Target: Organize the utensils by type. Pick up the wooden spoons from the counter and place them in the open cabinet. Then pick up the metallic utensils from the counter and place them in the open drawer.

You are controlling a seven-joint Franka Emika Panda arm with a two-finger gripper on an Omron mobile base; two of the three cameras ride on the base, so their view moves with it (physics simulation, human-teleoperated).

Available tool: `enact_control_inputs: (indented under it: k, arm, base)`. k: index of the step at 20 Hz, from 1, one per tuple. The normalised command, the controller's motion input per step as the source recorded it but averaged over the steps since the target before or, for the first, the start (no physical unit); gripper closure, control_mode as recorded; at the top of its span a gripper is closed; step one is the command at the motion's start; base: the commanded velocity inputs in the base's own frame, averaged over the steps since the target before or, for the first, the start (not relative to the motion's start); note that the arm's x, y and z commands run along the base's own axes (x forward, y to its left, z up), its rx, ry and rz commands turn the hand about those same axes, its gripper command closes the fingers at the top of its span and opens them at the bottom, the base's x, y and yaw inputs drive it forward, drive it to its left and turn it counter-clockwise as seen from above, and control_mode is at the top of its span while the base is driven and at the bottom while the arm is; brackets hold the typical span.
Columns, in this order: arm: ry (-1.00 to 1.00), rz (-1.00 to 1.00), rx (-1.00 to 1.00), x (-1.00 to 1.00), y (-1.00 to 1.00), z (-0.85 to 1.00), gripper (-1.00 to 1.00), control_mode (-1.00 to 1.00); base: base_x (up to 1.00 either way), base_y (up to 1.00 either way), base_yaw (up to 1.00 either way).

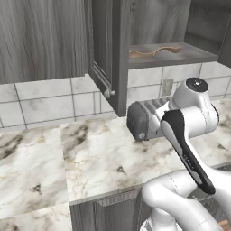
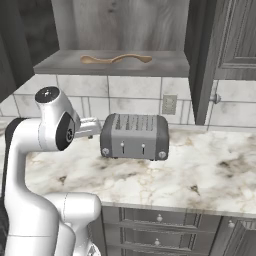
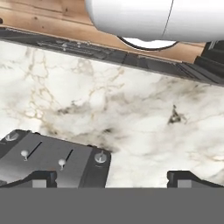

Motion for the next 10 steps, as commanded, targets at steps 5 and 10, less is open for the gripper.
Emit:
enact_control_inputs:
  k: [5,10]
  arm:
    - [0.00,0.00,0.00,0.00,0.00,0.00,-1.00,1.00]
    - [0.00,0.00,0.00,0.00,0.00,0.00,-1.00,1.00]
  base:
    - [-0.42,-0.12,-0.09]
    - [-0.54,-0.41,-0.33]
